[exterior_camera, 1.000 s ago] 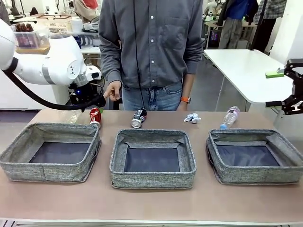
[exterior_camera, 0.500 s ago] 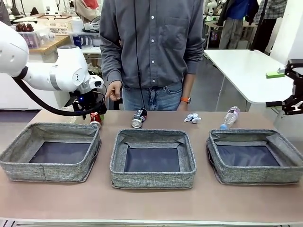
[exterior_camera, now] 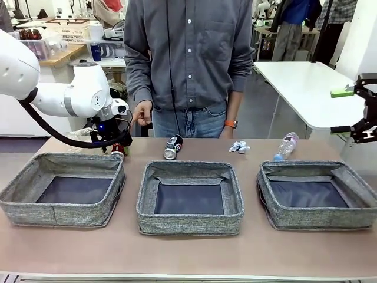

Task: Sort the waste into the appropriate baskets.
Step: Pick up the waste item pointed out by the person.

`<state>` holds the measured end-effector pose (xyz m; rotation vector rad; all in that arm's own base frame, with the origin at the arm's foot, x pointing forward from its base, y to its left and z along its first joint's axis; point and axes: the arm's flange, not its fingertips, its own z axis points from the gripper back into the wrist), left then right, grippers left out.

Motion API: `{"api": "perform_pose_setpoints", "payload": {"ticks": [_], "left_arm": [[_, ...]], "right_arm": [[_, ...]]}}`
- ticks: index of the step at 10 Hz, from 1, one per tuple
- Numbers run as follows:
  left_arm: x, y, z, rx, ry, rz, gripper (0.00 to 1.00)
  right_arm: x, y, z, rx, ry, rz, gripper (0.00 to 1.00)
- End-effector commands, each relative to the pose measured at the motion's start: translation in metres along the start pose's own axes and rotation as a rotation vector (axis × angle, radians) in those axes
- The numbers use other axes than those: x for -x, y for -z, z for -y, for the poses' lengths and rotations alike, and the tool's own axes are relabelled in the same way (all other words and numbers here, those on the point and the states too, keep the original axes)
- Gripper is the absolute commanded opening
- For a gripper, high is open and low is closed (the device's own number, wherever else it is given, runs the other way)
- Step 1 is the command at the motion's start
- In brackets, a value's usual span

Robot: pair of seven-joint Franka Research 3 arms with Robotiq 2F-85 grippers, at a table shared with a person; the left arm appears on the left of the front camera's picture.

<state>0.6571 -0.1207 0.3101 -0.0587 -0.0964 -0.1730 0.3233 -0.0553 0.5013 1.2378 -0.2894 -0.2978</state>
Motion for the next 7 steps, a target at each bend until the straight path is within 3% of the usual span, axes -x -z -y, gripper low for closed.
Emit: {"api": "perform_pose_setpoints", "payload": {"ticks": [1, 2, 3, 4, 5, 7], "left_arm": [[-0.003, -0.003, -0.001, -0.035, 0.011, -0.006, 1.00], [-0.003, -0.004, 0.000, -0.038, 0.006, -0.009, 1.00], [-0.003, -0.004, 0.001, -0.049, 0.011, -0.008, 0.48], [-0.002, -0.007, 0.007, -0.039, 0.019, -0.006, 0.42], [-0.002, -0.007, 0.008, -0.040, 0.020, -0.008, 0.00], [0.000, -0.010, 0.010, -0.035, 0.020, -0.010, 0.00]], "right_arm": [[-0.003, 0.002, -0.001, -0.025, -0.026, 0.008, 1.00], [-0.003, 0.002, -0.001, -0.025, -0.026, 0.008, 1.00], [-0.003, 0.002, -0.001, -0.025, -0.026, 0.008, 1.00], [-0.003, 0.002, -0.001, -0.025, -0.026, 0.008, 1.00], [-0.003, 0.002, -0.001, -0.025, -0.026, 0.008, 1.00], [-0.003, 0.002, -0.001, -0.025, -0.026, 0.008, 1.00]]}}
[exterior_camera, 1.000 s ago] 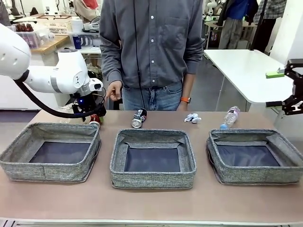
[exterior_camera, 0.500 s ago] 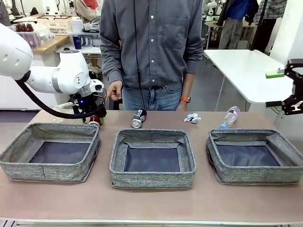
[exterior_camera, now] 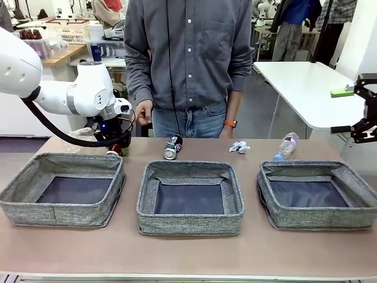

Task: Sort the waste into the appropriate baskets.
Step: Pick up the waste item pointed out by the person.

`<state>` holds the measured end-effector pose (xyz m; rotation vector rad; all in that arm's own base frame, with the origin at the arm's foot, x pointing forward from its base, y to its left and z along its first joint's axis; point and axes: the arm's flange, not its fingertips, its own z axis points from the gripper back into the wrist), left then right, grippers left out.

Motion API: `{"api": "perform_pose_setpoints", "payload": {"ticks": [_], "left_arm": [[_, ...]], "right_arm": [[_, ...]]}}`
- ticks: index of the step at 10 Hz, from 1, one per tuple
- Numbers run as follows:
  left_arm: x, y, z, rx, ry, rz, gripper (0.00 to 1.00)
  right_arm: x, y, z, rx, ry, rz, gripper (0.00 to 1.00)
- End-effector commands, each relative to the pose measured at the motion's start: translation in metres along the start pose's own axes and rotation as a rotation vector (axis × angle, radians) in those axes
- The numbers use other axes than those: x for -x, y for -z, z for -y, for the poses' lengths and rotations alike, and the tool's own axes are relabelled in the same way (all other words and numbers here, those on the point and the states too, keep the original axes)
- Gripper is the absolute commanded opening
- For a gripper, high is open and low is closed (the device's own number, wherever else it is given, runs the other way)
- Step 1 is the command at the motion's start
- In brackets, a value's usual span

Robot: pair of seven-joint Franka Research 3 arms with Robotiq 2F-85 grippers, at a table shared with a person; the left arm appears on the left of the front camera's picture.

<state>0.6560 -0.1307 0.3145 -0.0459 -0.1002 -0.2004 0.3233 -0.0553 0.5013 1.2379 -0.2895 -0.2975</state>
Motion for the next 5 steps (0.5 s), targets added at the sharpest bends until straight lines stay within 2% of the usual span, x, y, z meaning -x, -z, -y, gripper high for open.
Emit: {"api": "perform_pose_setpoints", "payload": {"ticks": [1, 2, 3, 5], "left_arm": [[0.0014, -0.0063, 0.0026, -0.025, -0.005, -0.016, 0.15], [0.0015, -0.0071, 0.0040, -0.027, -0.004, -0.021, 0.05], [0.0018, -0.0082, 0.0050, -0.028, -0.005, -0.020, 0.00], [0.0032, -0.0102, 0.0057, -0.028, -0.008, -0.020, 0.00]], "right_arm": [[-0.0029, 0.0021, -0.0008, -0.025, -0.026, 0.008, 1.00], [-0.0029, 0.0021, -0.0008, -0.025, -0.026, 0.008, 1.00], [-0.0029, 0.0021, -0.0008, -0.025, -0.026, 0.008, 1.00], [-0.0029, 0.0021, -0.0008, -0.025, -0.026, 0.008, 1.00]]}}
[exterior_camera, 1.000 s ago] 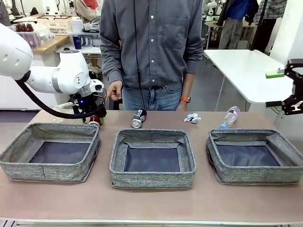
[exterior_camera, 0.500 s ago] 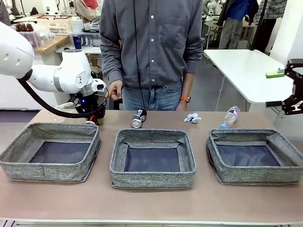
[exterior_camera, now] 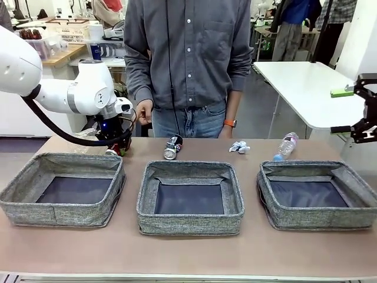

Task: Sort the waste into the appropriate baskets.
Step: Pick up the waste item pointed out by the person.

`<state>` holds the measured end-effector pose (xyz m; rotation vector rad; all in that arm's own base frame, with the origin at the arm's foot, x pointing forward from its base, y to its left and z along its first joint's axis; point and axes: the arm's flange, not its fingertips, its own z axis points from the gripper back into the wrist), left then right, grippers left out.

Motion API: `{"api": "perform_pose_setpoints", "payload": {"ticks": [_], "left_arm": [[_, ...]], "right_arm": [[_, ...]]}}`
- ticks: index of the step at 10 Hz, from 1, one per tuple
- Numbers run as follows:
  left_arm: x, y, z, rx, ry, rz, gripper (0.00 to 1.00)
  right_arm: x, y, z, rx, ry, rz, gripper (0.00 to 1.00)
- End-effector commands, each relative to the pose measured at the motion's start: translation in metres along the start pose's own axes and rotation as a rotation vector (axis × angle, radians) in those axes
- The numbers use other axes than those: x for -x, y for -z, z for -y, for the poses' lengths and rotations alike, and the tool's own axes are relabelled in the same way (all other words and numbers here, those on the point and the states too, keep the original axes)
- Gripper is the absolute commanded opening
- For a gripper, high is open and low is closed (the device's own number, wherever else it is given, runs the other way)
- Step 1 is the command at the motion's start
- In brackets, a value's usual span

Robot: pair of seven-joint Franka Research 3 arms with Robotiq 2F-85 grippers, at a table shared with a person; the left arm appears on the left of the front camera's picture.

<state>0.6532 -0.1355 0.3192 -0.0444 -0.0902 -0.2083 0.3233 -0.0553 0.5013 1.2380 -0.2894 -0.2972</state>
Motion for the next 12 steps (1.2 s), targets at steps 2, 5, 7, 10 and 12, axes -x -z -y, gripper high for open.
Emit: {"api": "perform_pose_setpoints", "payload": {"ticks": [2, 5, 7, 10, 12], "left_arm": [[0.006, -0.013, -0.001, -0.015, -0.049, -0.042, 0.00], [0.045, -0.087, -0.003, 0.003, -0.223, -0.026, 0.09], [0.111, -0.159, 0.008, 0.038, -0.269, 0.083, 0.09], [0.248, -0.214, 0.043, -0.111, -0.329, 0.145, 0.09], [0.199, -0.209, 0.030, -0.055, -0.334, 0.082, 0.09]], "right_arm": [[-0.003, 0.002, -0.001, -0.024, -0.026, 0.008, 1.00], [-0.003, 0.002, -0.001, -0.024, -0.026, 0.008, 1.00], [-0.003, 0.002, -0.001, -0.024, -0.026, 0.008, 1.00], [-0.003, 0.002, -0.001, -0.024, -0.026, 0.008, 1.00], [-0.003, 0.002, -0.001, -0.024, -0.026, 0.008, 1.00]]}}
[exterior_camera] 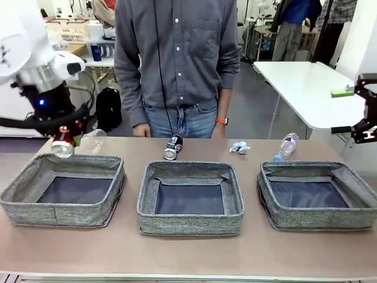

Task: Sort the waste into the appropriate baskets.
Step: Pick up the waste item pointed out by the person.

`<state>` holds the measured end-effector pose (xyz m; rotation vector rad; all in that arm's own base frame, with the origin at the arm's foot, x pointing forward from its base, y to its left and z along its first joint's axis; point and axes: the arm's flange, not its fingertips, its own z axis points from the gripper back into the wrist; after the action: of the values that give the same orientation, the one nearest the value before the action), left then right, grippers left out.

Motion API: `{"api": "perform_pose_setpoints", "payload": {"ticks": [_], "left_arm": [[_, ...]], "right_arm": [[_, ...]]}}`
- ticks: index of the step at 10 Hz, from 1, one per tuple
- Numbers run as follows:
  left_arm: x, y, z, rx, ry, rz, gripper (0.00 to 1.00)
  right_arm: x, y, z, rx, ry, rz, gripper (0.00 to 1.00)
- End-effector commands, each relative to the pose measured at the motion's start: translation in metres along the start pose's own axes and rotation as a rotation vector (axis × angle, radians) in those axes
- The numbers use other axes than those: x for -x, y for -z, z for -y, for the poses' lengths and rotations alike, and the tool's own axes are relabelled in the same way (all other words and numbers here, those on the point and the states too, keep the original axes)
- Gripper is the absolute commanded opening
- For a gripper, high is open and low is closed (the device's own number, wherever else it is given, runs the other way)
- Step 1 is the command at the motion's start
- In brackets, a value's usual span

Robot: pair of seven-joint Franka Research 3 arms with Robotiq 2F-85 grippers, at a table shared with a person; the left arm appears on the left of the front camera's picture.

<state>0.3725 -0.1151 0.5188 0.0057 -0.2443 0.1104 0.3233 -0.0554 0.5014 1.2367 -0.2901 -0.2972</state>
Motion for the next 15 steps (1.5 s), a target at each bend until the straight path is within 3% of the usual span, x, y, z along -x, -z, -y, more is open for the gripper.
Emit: {"api": "perform_pose_setpoints", "payload": {"ticks": [1, 4, 5, 6, 8, 11, 13, 15], "left_arm": [[-0.058, 0.025, 0.005, 0.012, -0.022, -0.076, 0.09], [-0.058, 0.025, 0.005, 0.012, -0.022, -0.076, 0.09], [-0.050, 0.031, 0.001, -0.001, -0.032, -0.069, 0.28], [-0.041, 0.006, 0.039, 0.097, -0.046, -0.094, 0.28], [-0.022, -0.058, 0.101, 0.141, 0.023, -0.089, 0.28], [-0.021, -0.136, 0.189, 0.055, 0.103, -0.103, 0.28], [-0.010, -0.172, 0.223, 0.002, 0.089, -0.177, 0.28], [-0.004, -0.198, 0.252, -0.041, 0.057, -0.163, 0.28]], "right_arm": [[-0.003, 0.002, -0.001, -0.026, -0.025, 0.007, 1.00], [-0.003, 0.002, -0.001, -0.026, -0.025, 0.007, 1.00], [-0.003, 0.002, -0.001, -0.026, -0.025, 0.007, 1.00], [-0.003, 0.002, -0.001, -0.026, -0.025, 0.007, 1.00], [-0.003, 0.002, -0.001, -0.026, -0.025, 0.007, 1.00], [-0.003, 0.002, -0.001, -0.026, -0.025, 0.007, 1.00], [-0.003, 0.002, -0.001, -0.026, -0.025, 0.007, 1.00], [-0.003, 0.002, -0.001, -0.026, -0.025, 0.007, 1.00]]}}
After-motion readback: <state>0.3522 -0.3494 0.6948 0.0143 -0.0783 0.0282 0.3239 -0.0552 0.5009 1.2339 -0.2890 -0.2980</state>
